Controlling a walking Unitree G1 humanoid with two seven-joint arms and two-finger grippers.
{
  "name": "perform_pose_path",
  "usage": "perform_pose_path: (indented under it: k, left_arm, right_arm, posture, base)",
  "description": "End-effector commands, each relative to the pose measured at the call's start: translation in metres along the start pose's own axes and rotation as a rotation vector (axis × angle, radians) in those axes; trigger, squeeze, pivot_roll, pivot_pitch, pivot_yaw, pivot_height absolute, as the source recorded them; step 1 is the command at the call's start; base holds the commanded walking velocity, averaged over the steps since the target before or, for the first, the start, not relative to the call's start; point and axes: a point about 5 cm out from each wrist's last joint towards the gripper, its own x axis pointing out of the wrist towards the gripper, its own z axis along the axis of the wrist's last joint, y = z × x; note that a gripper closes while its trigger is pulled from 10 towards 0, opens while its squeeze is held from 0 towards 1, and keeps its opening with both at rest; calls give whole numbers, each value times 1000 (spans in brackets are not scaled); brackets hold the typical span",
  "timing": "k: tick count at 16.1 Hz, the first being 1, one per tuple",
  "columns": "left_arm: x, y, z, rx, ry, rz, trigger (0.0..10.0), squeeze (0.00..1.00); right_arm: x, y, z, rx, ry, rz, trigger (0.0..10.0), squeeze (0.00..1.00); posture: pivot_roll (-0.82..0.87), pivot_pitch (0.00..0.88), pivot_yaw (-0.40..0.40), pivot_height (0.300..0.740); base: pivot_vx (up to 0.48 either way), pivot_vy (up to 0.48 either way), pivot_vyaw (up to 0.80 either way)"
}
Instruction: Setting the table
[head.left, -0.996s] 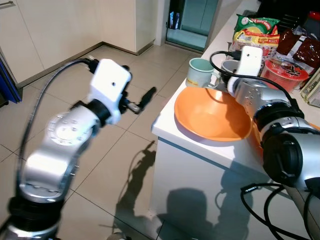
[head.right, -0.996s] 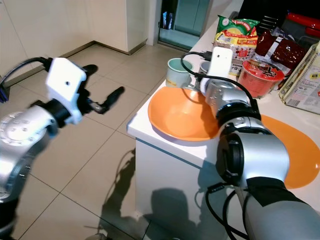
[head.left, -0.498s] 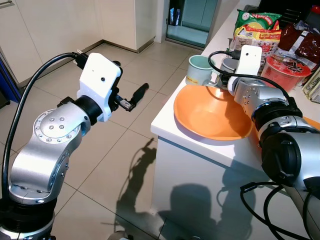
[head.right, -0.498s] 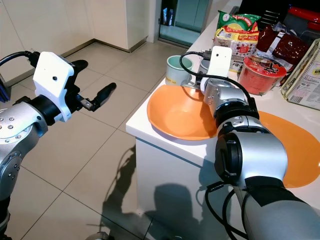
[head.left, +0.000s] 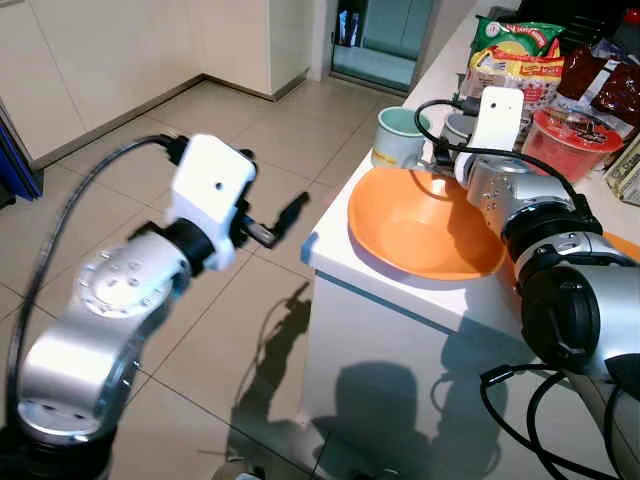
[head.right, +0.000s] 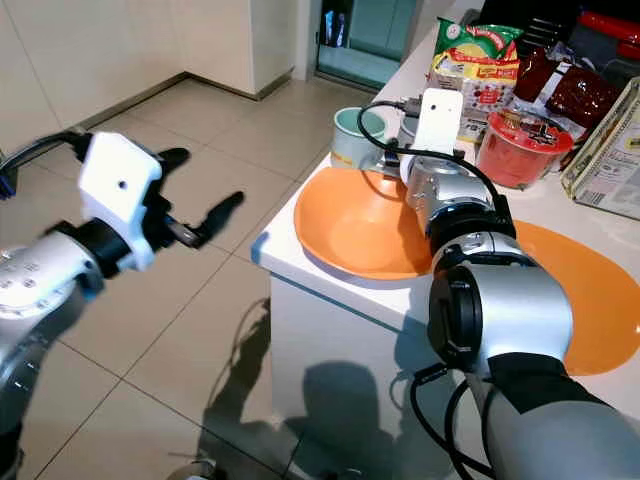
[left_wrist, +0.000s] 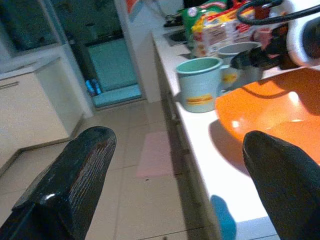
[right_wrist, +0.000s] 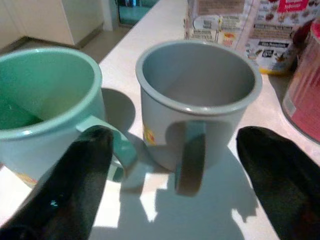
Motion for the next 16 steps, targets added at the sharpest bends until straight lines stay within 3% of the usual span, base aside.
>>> perform_pose_path:
  k: [1,3,4,13,16]
  left_arm:
    - [-1,2,4,10,-9,-6,10000,0]
    - [-1,-1,9,14,-22,-50,10000,0]
    - [-1,-5,13,0,-36,-76,10000,0]
    - [-7,-8,30,-4,-62,-103,10000,0]
    - [-9,-9,32,-5,-63,-110,10000,0]
  right_arm:
    - [0,-2,0,11,-8,-8,10000,1000]
    - [0,-2,-2,31,-10,-17,10000,1000]
    - [1,-2,-4,52,-2,-16,10000,0]
    - [1,2,-25,-10,-25,28,10000,0]
    - [1,2,-27,120,-3,39,10000,0]
  posture:
    - [136,96,-75,740]
    - [149,98,-70,740]
    - [155,106,-70,740]
    - [236,167,-106,740]
    - [237,163,-108,740]
  base:
    - [0,0,0]
    - [0,0,0]
    - [0,0,0]
    - [0,0,0]
    - [0,0,0]
